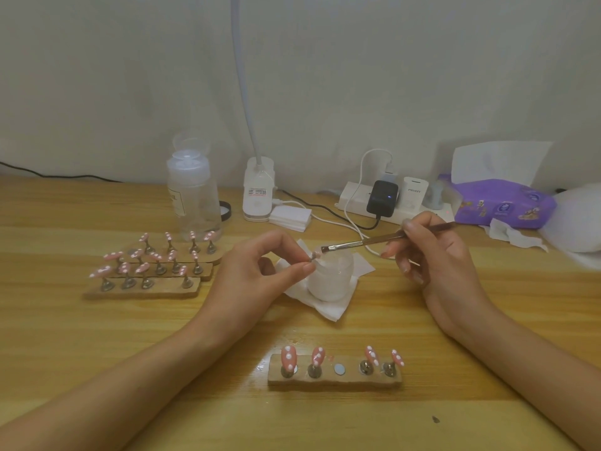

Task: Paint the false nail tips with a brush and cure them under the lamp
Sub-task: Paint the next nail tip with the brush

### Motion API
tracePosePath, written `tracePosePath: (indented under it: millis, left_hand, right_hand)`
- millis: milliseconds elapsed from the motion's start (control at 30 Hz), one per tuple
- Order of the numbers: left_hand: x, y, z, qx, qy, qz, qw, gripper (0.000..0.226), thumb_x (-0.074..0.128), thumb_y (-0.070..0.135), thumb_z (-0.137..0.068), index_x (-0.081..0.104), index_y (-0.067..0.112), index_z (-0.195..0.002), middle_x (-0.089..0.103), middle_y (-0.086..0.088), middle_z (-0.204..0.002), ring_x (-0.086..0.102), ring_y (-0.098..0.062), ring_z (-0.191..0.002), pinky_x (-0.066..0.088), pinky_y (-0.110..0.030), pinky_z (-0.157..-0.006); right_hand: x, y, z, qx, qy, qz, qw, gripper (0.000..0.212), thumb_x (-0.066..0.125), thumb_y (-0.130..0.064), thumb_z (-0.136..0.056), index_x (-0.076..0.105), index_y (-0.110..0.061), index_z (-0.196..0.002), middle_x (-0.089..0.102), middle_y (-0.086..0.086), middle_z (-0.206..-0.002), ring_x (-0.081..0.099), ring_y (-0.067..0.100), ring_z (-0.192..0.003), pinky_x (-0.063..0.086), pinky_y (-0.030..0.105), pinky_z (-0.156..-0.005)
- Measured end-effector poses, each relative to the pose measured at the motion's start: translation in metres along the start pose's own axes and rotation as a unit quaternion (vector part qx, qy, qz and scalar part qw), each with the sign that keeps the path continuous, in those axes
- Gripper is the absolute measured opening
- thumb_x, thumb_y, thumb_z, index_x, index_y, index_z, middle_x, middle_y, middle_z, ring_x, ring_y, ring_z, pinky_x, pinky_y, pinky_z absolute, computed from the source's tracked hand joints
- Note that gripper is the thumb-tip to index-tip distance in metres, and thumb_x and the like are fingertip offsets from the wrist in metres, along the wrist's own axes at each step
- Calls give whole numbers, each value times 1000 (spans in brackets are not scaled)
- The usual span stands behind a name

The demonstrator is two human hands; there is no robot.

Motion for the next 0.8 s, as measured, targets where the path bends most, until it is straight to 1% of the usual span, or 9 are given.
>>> tracePosePath:
  millis: [100, 233, 367, 433, 500, 567, 633, 733, 800]
  left_hand:
    - [0, 1, 0, 5, 3, -9, 1000, 9, 76, 25, -83, 69, 23, -77, 65, 23, -73, 38, -3, -49, 36, -13, -49]
    - [0, 0, -1, 13, 9, -22, 1000, 10, 75, 24, -84, 69, 25, -77, 62, 24, -67, 37, -4, -49, 35, -14, -48]
    - [0, -2, -1, 18, 12, -33, 999, 11, 75, 24, -85, 68, 28, -77, 46, 17, -48, 36, -5, -47, 32, -14, -48]
    - [-1, -2, -1, 18, 15, -37, 999, 11, 76, 27, -84, 68, 29, -77, 42, 14, -47, 35, -5, -48, 31, -14, -49]
    - [-1, -2, -1, 20, 18, -42, 999, 11, 76, 27, -83, 68, 29, -76, 45, 16, -49, 35, -5, -49, 31, -13, -49]
    - [-1, -2, -1, 23, 19, -45, 999, 11, 77, 26, -83, 68, 29, -76, 46, 18, -49, 35, -5, -49, 32, -13, -50]
    - [-1, -2, -1, 23, 21, -45, 999, 12, 77, 27, -83, 68, 30, -75, 42, 15, -47, 35, -6, -49, 31, -14, -51]
    - [-1, -2, -1, 23, 20, -48, 998, 11, 76, 28, -83, 68, 29, -76, 41, 13, -47, 35, -6, -49, 32, -16, -51]
    - [-1, -1, 0, 24, 20, -50, 998, 11, 76, 28, -83, 68, 29, -76, 42, 14, -48, 36, -5, -49, 32, -15, -51]
  right_hand:
    - [4, -1, 1, -4, -24, 0, 1000, 20, 59, -35, -85, 51, -18, -77, 72, 8, -70, 51, 9, -49, 36, 17, -42]
    - [0, 1, 0, 6, 2, 6, 1000, 17, 58, -29, -89, 52, -18, -79, 72, 7, -69, 51, 9, -47, 34, 17, -41]
    - [3, 0, 0, -1, -23, 7, 1000, 20, 59, -36, -86, 52, -19, -79, 73, 8, -72, 51, 10, -49, 35, 17, -41]
    - [2, 1, -1, 5, -13, 16, 1000, 19, 58, -34, -87, 51, -17, -80, 73, 8, -72, 51, 9, -48, 34, 17, -41]
    - [1, 1, -1, 7, -1, 6, 1000, 19, 58, -33, -87, 50, -18, -80, 73, 7, -71, 49, 8, -46, 32, 16, -40]
    - [3, -1, 0, 2, -11, 1, 1000, 20, 59, -36, -86, 50, -19, -79, 72, 7, -71, 47, 7, -46, 31, 16, -40]
    - [4, -1, 1, 1, -19, 15, 1000, 20, 59, -36, -86, 51, -19, -79, 73, 7, -71, 46, 8, -46, 32, 16, -41]
    - [1, 0, 0, 13, 7, 7, 1000, 18, 57, -28, -93, 51, -19, -79, 73, 7, -71, 44, 7, -44, 33, 15, -41]
    - [3, -1, 0, 8, -2, -5, 1000, 18, 58, -32, -90, 50, -20, -79, 72, 6, -70, 45, 8, -45, 32, 15, -41]
Point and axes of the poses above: each hand's wrist, its own z-axis away from the middle knuckle, its own x-axis out of the palm, y = z × x, the point moved 4 cm from there along -z, towards the middle knuckle
